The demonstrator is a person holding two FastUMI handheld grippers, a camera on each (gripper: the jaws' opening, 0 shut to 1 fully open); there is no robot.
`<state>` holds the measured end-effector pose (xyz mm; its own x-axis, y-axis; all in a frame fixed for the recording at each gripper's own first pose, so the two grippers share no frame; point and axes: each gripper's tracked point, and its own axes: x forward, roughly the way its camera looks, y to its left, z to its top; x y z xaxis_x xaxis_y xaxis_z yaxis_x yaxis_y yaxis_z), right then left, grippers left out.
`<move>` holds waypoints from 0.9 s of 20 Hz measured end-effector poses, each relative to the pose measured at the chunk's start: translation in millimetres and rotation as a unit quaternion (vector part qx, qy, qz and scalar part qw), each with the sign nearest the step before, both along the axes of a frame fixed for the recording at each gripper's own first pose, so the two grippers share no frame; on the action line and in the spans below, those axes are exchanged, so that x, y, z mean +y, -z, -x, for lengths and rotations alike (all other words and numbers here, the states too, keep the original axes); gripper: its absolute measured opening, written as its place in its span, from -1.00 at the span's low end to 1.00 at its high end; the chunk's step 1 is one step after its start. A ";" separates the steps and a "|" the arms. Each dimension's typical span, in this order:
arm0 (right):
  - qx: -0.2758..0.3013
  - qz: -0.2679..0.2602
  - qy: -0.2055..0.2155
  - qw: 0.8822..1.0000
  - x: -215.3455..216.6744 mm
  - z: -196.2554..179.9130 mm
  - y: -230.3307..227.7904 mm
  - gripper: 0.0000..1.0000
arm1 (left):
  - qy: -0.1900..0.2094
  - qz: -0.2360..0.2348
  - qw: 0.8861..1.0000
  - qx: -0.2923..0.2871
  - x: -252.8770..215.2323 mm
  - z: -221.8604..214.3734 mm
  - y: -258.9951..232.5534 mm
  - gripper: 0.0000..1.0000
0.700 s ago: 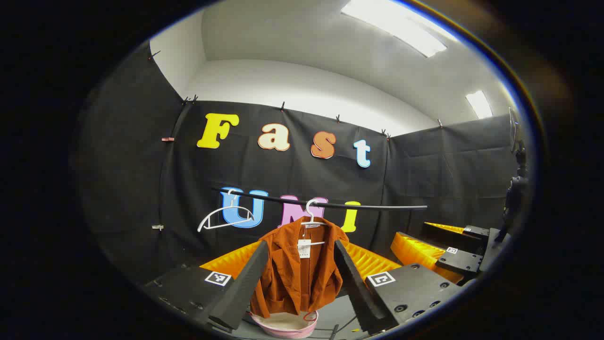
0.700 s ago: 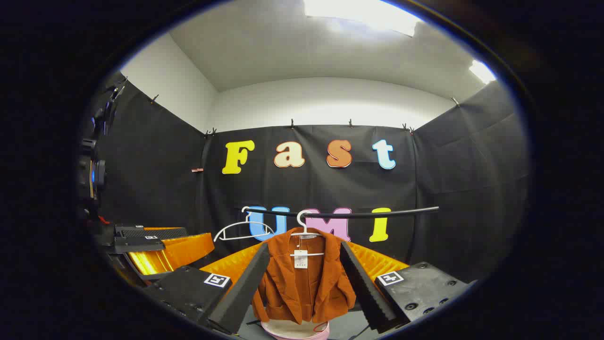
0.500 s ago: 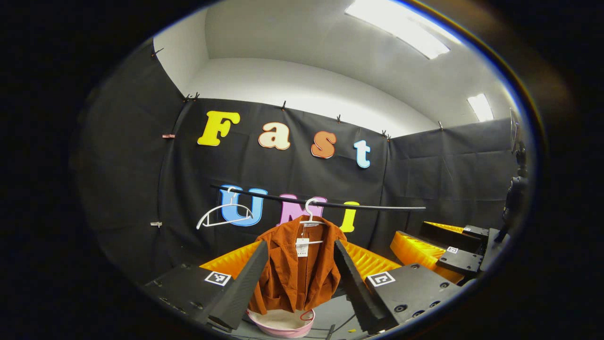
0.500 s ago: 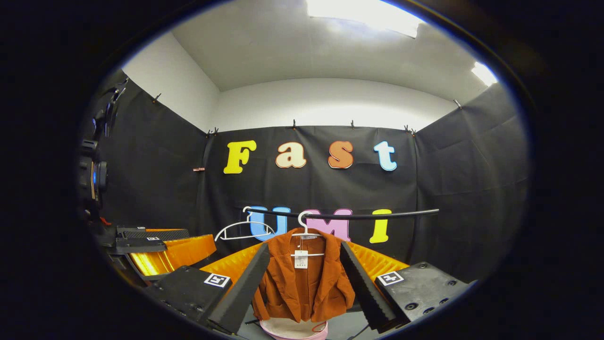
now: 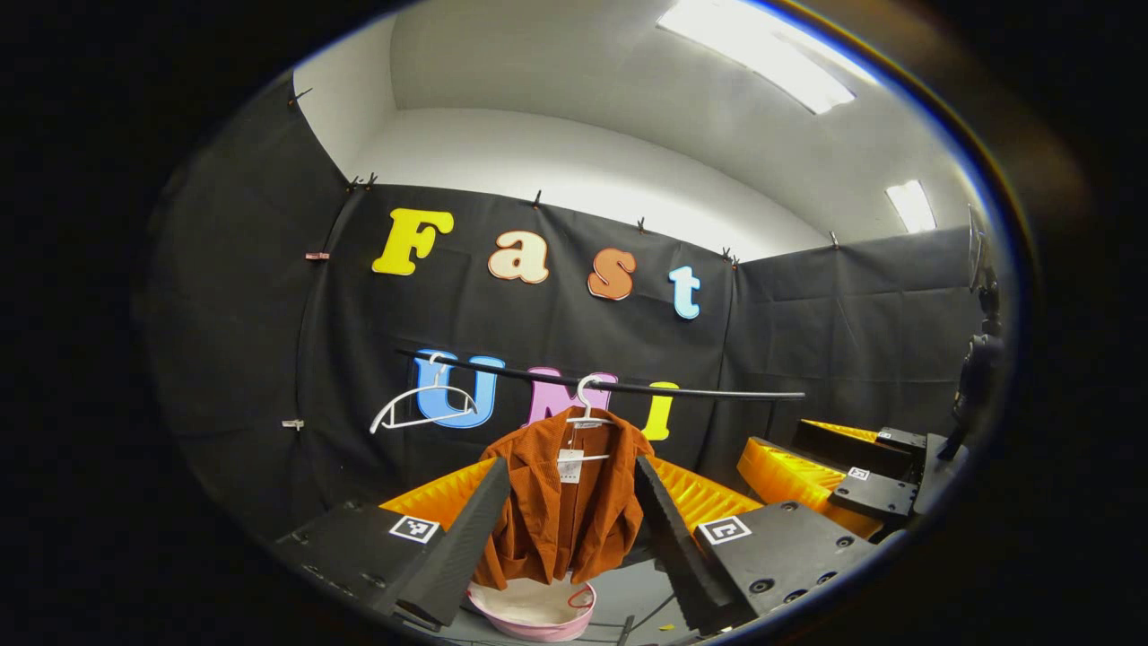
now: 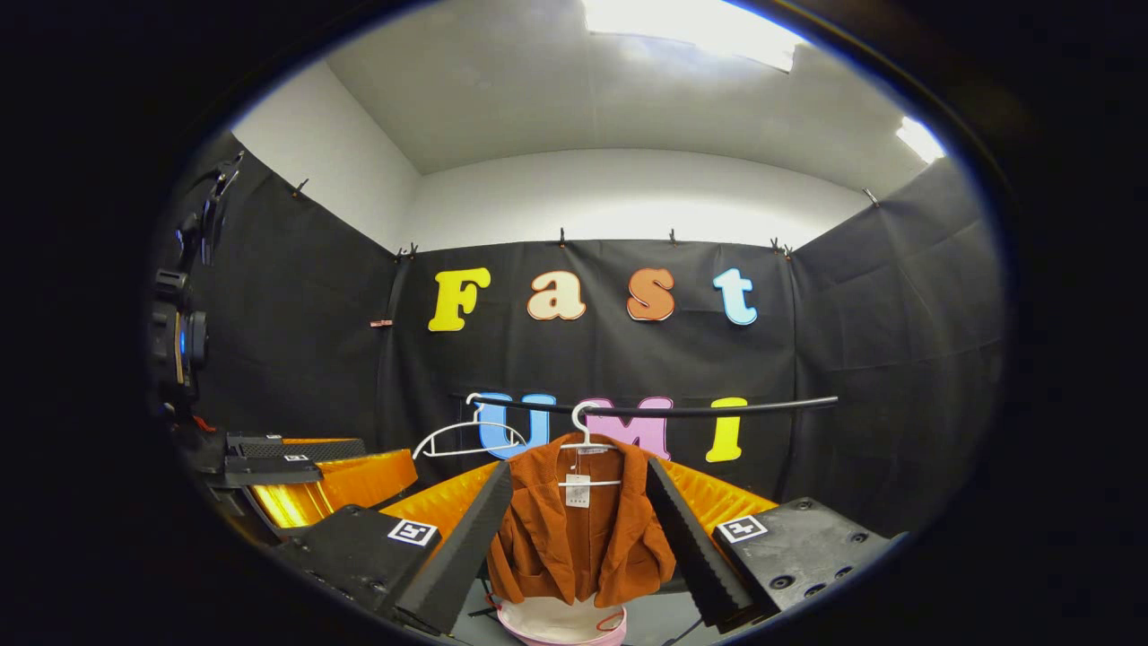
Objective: Grasp the clothes on the hanger with both hands and then place them into the laundry hamper below.
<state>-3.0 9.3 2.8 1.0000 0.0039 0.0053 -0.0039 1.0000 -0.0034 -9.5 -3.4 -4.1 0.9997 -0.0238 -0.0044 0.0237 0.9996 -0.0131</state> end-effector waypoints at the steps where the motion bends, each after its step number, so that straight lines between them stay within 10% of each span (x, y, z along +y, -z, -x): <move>1: 0.000 0.000 0.000 1.000 0.9 -0.8 0.5 0.94 | 0.001 -0.001 1.000 0.000 0.3 -0.5 0.0 0.79; 18: 0.018 0.016 0.050 0.998 20.6 -1.8 21.2 0.94 | 0.054 0.007 0.998 0.019 23.8 -7.6 17.2 0.78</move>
<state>-1.2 29.9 -18.4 0.9949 -0.0959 -0.0297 0.0948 0.9948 -0.0373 -1.8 20.4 -21.2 0.9905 -0.1312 -0.0422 0.1301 0.9911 -0.0298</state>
